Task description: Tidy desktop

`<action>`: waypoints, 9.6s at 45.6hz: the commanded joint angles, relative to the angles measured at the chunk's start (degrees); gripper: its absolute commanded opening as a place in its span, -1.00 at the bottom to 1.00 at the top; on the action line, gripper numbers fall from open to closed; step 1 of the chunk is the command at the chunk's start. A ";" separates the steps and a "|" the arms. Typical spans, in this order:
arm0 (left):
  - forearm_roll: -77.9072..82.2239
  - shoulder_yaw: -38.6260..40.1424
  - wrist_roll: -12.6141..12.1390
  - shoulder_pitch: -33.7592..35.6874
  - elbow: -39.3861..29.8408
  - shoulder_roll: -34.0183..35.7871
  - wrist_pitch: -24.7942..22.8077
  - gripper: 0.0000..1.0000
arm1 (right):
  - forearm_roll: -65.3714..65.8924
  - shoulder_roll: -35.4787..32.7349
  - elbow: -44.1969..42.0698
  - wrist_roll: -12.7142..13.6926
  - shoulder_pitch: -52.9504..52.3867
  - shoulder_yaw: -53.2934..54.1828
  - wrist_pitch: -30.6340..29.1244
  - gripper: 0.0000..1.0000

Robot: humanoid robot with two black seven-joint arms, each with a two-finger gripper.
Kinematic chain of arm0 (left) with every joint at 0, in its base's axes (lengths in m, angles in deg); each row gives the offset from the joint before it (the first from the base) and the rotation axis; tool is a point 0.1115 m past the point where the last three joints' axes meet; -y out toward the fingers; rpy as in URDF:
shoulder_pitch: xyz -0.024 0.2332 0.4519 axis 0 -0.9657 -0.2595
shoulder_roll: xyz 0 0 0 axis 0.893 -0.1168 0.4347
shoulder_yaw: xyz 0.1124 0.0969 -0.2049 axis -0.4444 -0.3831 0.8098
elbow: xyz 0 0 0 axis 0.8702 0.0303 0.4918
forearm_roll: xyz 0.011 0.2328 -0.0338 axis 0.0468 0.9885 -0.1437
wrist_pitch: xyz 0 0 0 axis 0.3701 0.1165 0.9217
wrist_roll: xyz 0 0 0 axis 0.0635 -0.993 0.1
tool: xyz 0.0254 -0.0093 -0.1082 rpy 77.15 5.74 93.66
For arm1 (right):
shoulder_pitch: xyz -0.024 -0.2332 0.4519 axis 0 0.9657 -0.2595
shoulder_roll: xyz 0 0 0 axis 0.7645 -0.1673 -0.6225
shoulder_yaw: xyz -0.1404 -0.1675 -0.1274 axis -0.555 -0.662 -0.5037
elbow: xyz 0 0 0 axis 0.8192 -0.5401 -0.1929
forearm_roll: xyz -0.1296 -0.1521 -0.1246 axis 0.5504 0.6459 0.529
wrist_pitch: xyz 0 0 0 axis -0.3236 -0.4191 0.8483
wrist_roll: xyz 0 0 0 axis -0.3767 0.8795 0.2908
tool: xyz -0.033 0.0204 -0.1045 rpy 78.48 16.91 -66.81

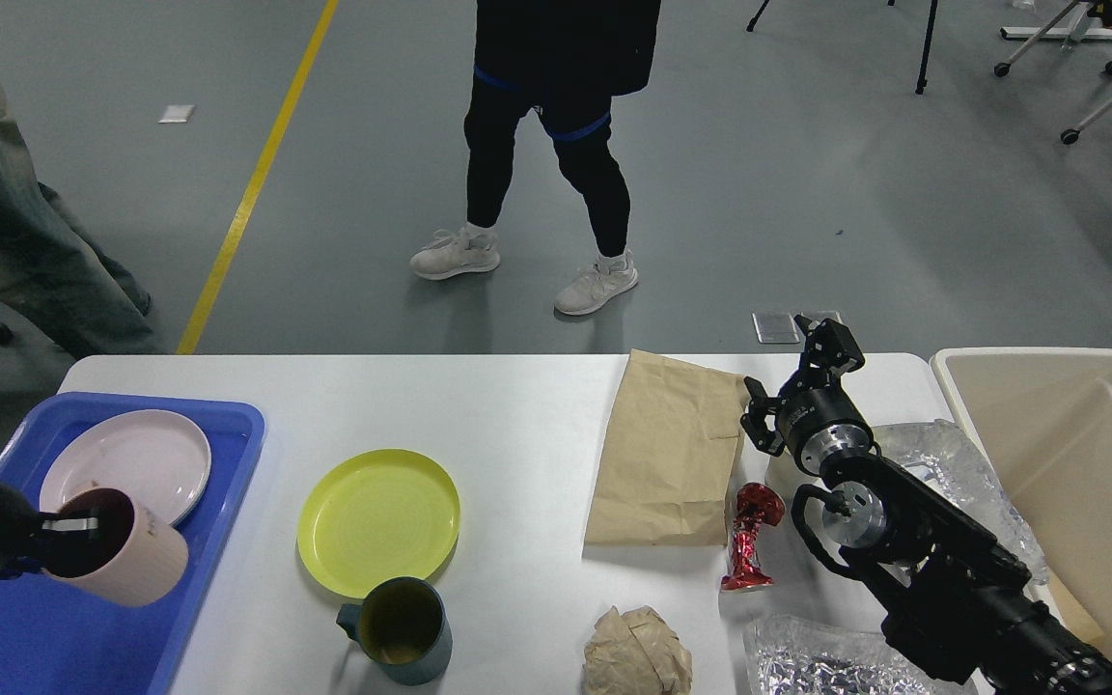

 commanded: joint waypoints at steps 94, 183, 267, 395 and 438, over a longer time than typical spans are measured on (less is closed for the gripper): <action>-0.19 15.98 -0.07 -33.12 31.09 12.53 6.83 0.49 | 0.00 -0.09 0.00 0.00 0.05 0.00 0.03 1.00; -1.25 16.06 -8.86 1.60 -10.22 -11.11 -3.54 0.43 | 0.00 0.00 0.00 0.00 -0.04 0.00 -0.05 1.00; -17.24 24.59 -5.96 -15.72 -5.65 -21.40 9.73 0.30 | 0.00 0.00 0.00 0.00 -0.04 0.00 0.03 1.00; -14.52 8.43 -5.16 18.12 -10.66 -5.93 -18.40 -0.95 | 0.00 -0.09 0.00 0.00 -0.04 0.00 0.03 1.00; -6.96 3.76 -2.79 -8.68 1.56 3.30 -4.07 -0.89 | 0.00 -0.18 0.09 0.00 0.05 0.00 0.03 1.00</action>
